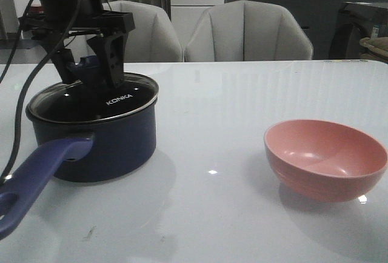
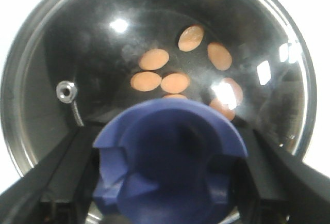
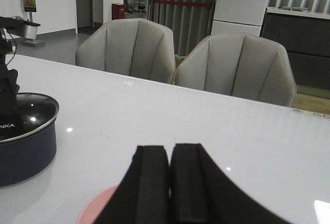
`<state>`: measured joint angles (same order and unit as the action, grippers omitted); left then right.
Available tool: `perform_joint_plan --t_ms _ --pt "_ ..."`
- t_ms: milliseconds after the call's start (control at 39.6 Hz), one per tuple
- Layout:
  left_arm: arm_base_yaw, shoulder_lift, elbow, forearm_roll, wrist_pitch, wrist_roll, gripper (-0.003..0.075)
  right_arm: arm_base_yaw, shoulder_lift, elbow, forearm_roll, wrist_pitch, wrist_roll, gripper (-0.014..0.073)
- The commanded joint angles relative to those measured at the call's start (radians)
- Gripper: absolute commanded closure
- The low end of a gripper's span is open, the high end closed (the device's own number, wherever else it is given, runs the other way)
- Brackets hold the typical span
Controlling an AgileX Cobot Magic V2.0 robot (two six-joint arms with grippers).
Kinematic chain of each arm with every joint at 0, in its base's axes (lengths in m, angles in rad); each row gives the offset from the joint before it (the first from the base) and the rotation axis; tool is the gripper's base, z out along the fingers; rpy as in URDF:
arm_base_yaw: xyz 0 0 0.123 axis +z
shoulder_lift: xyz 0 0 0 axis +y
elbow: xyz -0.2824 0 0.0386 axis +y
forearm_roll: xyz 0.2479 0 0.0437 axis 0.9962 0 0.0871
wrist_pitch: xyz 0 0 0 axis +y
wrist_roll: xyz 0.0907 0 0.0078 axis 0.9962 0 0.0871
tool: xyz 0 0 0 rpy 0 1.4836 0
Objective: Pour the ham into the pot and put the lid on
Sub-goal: 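Lower the lid onto the saucepan rim with the left gripper, then open the left gripper and raise it off the lid knob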
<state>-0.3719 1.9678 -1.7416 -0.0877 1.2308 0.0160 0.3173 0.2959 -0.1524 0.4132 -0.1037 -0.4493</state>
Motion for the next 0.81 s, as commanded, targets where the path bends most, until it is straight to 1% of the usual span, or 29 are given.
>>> perform_joint_plan --t_ms 0,303,504,782 --pt "-0.005 -0.043 -0.027 -0.008 0.055 -0.001 0.0216 -0.001 0.006 -0.027 -0.003 -0.076 -0.007 0.0445" --pt "-0.005 -0.055 -0.076 -0.007 0.055 -0.001 0.0216 -0.001 0.006 -0.027 -0.003 -0.076 -0.007 0.0445" --pt "-0.005 -0.075 -0.076 0.048 0.055 -0.001 0.0216 -0.001 0.006 -0.027 -0.003 -0.076 -0.007 0.0445" --pt "-0.005 -0.148 -0.076 0.047 0.055 -0.001 0.0216 -0.001 0.006 -0.027 -0.003 -0.076 -0.007 0.0445"
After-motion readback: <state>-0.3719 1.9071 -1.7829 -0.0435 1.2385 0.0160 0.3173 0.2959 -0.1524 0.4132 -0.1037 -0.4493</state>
